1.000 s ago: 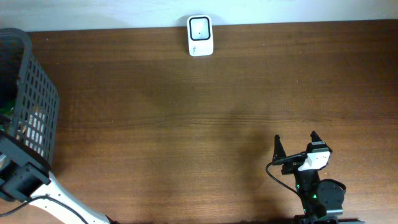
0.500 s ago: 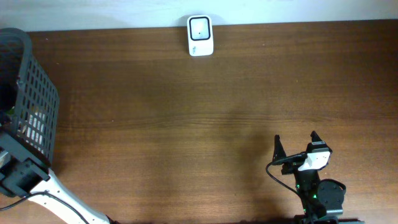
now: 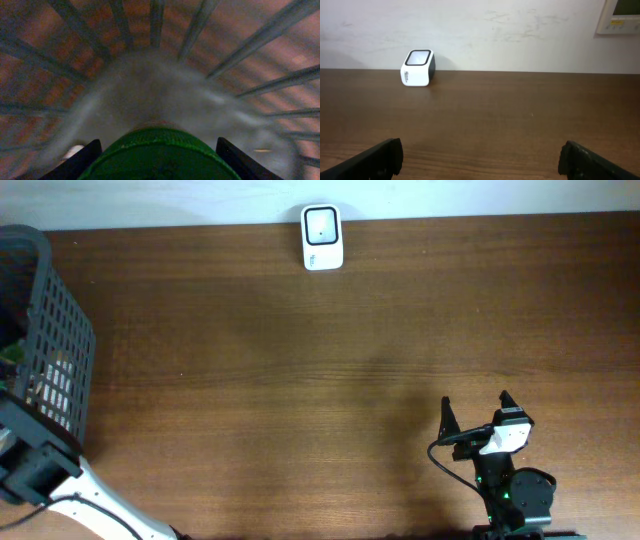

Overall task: Scan the item barcode
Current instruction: 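Lower the left gripper into the basket and grasp the green-lidded jar, then carry the green-lidded jar toward the scanner and set it on the table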

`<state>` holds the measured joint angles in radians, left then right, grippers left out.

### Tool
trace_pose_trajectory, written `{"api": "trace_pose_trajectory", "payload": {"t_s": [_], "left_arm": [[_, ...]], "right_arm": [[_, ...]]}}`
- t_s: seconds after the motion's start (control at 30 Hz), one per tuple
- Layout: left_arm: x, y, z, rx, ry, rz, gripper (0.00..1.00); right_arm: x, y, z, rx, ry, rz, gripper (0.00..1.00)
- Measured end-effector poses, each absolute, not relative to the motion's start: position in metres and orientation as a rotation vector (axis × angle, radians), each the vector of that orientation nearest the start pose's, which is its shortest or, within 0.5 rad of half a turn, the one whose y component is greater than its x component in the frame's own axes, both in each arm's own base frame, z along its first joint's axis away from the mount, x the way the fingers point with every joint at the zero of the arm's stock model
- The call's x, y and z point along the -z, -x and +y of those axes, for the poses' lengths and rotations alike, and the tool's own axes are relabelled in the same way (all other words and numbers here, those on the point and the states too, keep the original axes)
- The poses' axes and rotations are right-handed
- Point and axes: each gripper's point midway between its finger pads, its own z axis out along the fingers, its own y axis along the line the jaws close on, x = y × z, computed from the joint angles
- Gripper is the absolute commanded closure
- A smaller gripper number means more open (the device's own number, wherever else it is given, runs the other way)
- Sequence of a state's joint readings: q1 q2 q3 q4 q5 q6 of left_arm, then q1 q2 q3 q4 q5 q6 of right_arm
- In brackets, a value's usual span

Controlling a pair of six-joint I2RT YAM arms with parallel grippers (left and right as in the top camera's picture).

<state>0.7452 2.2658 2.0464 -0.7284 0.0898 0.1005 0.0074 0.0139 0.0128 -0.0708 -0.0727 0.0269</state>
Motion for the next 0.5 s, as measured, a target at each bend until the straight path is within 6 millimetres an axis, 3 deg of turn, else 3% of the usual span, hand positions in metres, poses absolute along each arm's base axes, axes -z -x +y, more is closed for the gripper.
{"api": "trace_pose_trajectory", "payload": {"t_s": [0.23,0.33,0.4,0.5], "left_arm": [[-0.268,-0.441,0.348,-0.174,0.586,2.165,0.38],[-0.318,-0.433,0.330,-0.172,0.534,2.081,0.38],[-0.335,-0.430,0.323,-0.172,0.522,2.051,0.37],[-0.379,-0.419,0.300,-0.145,0.470,1.969,0.36]], "right_arm": [[-0.159,-0.246,0.014,-0.086,0.040,1.643,0.02],[-0.159,-0.246,0.014,-0.086,0.040,1.643,0.02],[-0.159,-0.246,0.014,-0.086,0.040,1.643,0.02],[-0.159,-0.246,0.014,-0.085,0.040,1.643,0.02]]}}
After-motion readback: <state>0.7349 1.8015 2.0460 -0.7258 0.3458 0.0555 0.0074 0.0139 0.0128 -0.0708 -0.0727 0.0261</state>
